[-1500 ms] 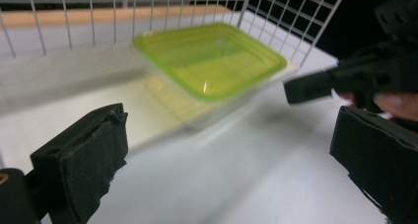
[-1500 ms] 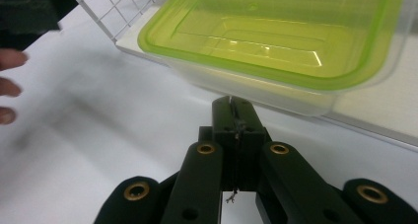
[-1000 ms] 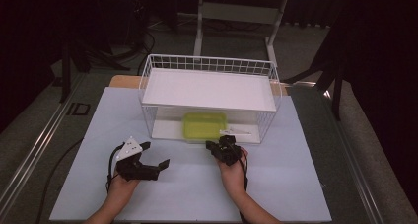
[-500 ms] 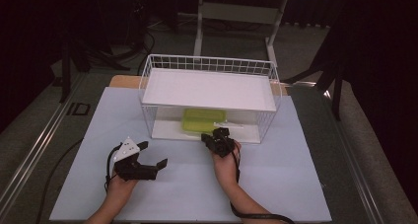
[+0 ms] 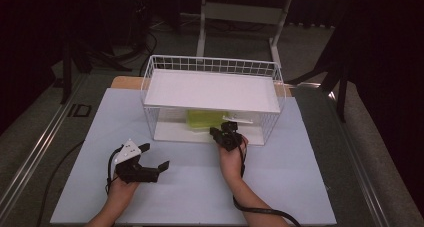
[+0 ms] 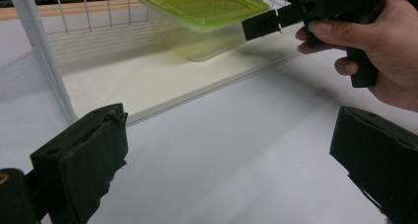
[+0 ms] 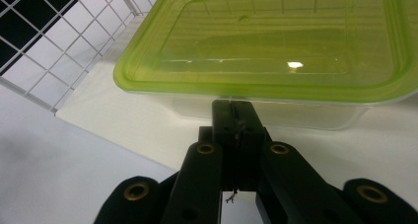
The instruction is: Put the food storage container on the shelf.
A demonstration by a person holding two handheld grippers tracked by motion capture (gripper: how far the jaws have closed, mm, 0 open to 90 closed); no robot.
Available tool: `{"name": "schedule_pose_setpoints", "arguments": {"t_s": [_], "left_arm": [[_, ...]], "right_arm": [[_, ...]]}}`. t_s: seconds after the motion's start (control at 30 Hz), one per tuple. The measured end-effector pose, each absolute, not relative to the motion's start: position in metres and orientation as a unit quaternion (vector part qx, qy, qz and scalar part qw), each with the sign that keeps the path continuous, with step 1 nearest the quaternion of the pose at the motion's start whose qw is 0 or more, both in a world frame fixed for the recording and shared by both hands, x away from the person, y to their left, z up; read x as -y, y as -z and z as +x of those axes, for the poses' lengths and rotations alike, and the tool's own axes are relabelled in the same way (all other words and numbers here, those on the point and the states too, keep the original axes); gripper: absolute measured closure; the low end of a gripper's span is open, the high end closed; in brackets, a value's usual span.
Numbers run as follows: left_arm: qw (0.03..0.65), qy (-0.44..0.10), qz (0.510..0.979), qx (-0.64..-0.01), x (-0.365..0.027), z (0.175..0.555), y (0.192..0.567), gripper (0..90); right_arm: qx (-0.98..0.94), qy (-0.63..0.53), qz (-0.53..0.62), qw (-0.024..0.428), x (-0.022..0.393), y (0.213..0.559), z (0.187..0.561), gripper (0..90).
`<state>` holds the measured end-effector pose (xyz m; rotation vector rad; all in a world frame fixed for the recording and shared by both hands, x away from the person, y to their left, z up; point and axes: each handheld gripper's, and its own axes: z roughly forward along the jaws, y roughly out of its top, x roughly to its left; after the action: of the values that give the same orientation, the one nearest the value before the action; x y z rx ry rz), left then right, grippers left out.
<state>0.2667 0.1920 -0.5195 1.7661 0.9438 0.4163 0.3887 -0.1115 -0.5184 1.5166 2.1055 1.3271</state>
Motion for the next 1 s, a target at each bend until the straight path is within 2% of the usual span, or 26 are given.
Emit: {"name": "schedule_pose_setpoints", "arguments": {"t_s": [0.8,1.0], "left_arm": [[0.519,-0.178,0.740,-0.389,-0.193,0.266,0.519,2.0],[0.518,-0.179,0.742,-0.387,-0.191,0.266,0.519,2.0]], "right_arm": [[-0.724,-0.455,0.508,0.107,0.093,0.518,0.400,90.0],[-0.733,-0.456,0.492,0.109,0.093,0.519,0.391,87.8]]}}
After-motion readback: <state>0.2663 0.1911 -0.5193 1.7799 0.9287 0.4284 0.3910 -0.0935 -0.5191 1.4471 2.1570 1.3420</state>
